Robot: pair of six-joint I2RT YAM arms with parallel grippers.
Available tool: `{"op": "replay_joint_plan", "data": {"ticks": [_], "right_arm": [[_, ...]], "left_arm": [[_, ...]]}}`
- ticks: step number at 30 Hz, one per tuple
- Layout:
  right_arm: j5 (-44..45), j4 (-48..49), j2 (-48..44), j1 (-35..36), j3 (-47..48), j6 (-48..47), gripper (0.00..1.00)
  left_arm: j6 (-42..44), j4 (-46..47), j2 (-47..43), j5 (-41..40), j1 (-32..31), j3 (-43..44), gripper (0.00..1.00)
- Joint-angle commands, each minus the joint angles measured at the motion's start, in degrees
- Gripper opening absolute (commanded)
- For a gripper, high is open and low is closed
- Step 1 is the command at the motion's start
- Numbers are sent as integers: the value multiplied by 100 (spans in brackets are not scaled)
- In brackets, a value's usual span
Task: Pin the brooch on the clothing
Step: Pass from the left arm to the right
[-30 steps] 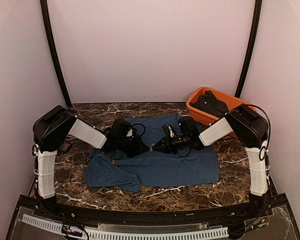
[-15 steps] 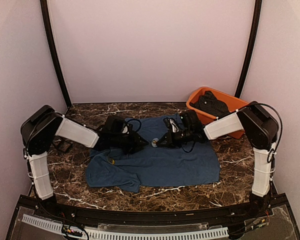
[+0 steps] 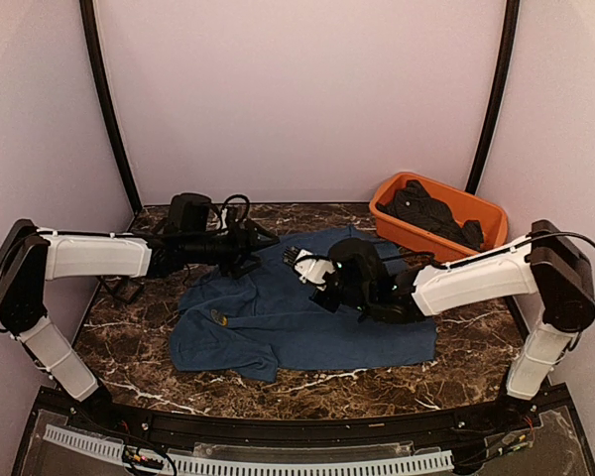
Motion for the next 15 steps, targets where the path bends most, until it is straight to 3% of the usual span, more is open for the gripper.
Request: {"op": "replay_joint_plan", "data": {"ticks": [1, 3, 5, 7, 15], "right_arm": [[2968, 3025, 369, 356, -1059, -3466, 0], [3412, 5267, 745, 507, -1391, -5100, 0], [3467, 8155, 1438, 640, -1521, -6962, 0], [3515, 8562, 1889, 729, -1326, -7978, 0], [3175, 8568, 2031, 1125, -1117, -8281, 0]], "left_arm": [[100, -425, -38, 228, 40, 54, 79], [108, -442, -5, 274, 40, 70, 79], [102, -396, 9, 345, 47, 70, 79], [79, -272, 37, 421, 47, 72, 78], [345, -488, 148, 598, 49, 391, 77]]}}
